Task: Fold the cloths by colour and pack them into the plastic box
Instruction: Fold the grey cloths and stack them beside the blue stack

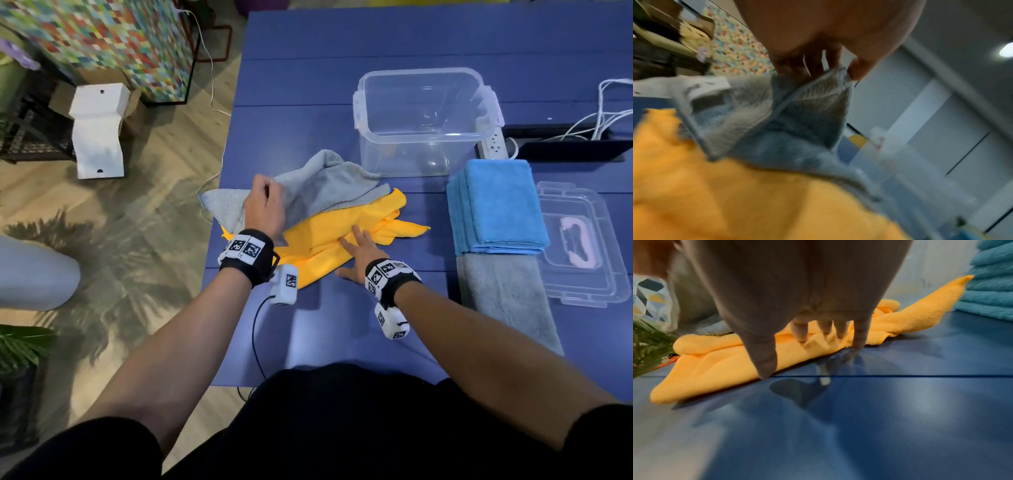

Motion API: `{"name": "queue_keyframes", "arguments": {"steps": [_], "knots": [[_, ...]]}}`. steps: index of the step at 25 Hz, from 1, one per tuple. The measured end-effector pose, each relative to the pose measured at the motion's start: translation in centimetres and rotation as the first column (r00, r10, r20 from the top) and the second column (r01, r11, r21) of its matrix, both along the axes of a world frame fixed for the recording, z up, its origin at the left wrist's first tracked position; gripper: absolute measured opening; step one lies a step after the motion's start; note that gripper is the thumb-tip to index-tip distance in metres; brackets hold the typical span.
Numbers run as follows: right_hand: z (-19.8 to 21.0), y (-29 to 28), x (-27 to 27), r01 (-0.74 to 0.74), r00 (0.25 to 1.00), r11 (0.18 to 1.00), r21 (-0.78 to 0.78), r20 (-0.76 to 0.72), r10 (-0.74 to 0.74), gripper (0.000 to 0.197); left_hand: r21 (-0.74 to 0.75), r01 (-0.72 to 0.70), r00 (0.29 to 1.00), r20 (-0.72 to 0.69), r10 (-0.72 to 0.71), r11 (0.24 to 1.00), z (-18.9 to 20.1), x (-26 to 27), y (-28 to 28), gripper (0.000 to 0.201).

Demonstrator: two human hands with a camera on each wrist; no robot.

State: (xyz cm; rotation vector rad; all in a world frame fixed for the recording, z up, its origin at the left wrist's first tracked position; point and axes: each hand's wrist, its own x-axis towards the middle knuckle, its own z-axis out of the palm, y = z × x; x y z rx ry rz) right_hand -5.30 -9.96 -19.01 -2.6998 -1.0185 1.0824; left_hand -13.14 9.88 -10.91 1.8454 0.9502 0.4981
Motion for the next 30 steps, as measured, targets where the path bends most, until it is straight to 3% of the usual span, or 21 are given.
{"name": "queue_keyframes", "arguments": {"steps": [1, 2, 4, 5, 6, 7, 9, 11, 13, 14, 18, 19, 21, 23, 25, 28, 30], "knots": [[0.4, -0.1, 0.3, 0.133, 0.987, 0.985, 0.112, -0.103, -0.121, 0.071, -0.057, 0.035, 0.998, 0.062, -0.031, 0.998, 1.6, 0.5, -1.3, 0.018], [0.8, -0.2, 0.5, 0.348, 0.928, 0.898, 0.269, -0.235, -0.289, 0.053, -0.088, 0.097, 0.992, 0.085, -0.09, 0.991, 2.5, 0.9, -2.7, 0.019], [1.9, -0.7, 1.1, 0.765, 0.643, 0.465, 0.445, -0.512, -0.569, 0.011, -0.123, 0.304, 0.952, 0.07, -0.298, 0.945, 2.8, 1.0, -5.4, 0.019], [2.5, -1.1, 1.5, 0.858, 0.5, 0.271, 0.436, -0.589, -0.636, 0.012, -0.131, 0.43, 0.903, 0.038, -0.429, 0.893, 2.0, 0.7, -6.6, 0.016], [2.5, -2.2, 2.0, 0.907, 0.387, 0.156, 0.391, -0.63, -0.674, 0.014, -0.138, 0.549, 0.833, 0.003, -0.554, 0.825, 0.9, 0.2, -7.9, 0.011], [2.6, -3.2, 2.3, 0.935, 0.316, 0.114, 0.335, -0.649, -0.692, 0.014, -0.173, 0.648, 0.75, -0.026, -0.661, 0.742, -0.6, -0.7, -9.1, 0.006], [2.2, -5.8, 2.2, 0.962, 0.272, 0.176, 0.21, -0.678, -0.682, 0.03, -0.297, 0.786, 0.561, -0.023, -0.827, 0.542, -3.6, -2.7, -11.7, 0.004], [1.3, -8.0, 1.0, 0.937, 0.322, 0.324, 0.129, -0.678, -0.661, 0.051, -0.381, 0.851, 0.358, -0.082, -0.93, 0.361, -6.3, -4.8, -13.8, 0.009], [0.1, -9.8, -0.4, 0.887, 0.43, 0.443, 0.13, -0.585, -0.688, 0.062, -0.371, 0.889, 0.226, -0.156, -0.962, 0.269, -7.9, -6.5, -15.5, 0.014], [-0.3, -10.6, -0.9, 0.861, 0.482, 0.492, 0.129, -0.515, -0.708, 0.061, -0.359, 0.894, 0.218, -0.176, -0.96, 0.269, -8.1, -6.9, -15.9, 0.013], [-0.2, -13.0, -2.1, 0.71, 0.703, 0.691, 0.134, -0.185, -0.687, 0.04, -0.507, 0.794, 0.233, -0.256, -0.938, 0.335, -7.4, -7.2, -15.4, 0.007], [-0.1, -13.0, -2.4, 0.66, 0.751, 0.732, 0.167, -0.175, -0.637, 0.041, -0.506, 0.79, 0.224, -0.287, -0.931, 0.346, -7.3, -7.4, -15.3, 0.005], [0.6, -11.8, -3.1, 0.591, 0.799, 0.778, 0.216, -0.291, -0.526, 0.052, -0.46, 0.795, 0.251, -0.346, -0.904, 0.396, -7.4, -7.8, -15.5, 0.01], [0.7, -10.1, -3.8, 0.495, 0.84, 0.847, 0.195, -0.357, -0.409, 0.066, -0.394, 0.767, 0.37, -0.374, -0.85, 0.507, -7.7, -8.1, -16.0, 0.013], [0.3, -8.9, -4.2, 0.473, 0.855, 0.866, 0.164, -0.322, -0.406, 0.065, -0.253, 0.749, 0.491, -0.41, -0.769, 0.613, -8.0, -8.6, -15.6, 0.017], [0.4, -9.1, -4.3, 0.549, 0.814, 0.824, 0.142, -0.316, -0.488, 0.051, 0.144, 0.76, 0.605, -0.514, -0.608, 0.634, -9.5, -9.7, -13.7, 0.028], [0.8, -10.8, -4.1, 0.624, 0.754, 0.775, 0.096, -0.335, -0.565, 0.048, 0.214, 0.707, 0.646, -0.584, -0.492, 0.674, -10.3, -9.9, -12.8, 0.048]]}}
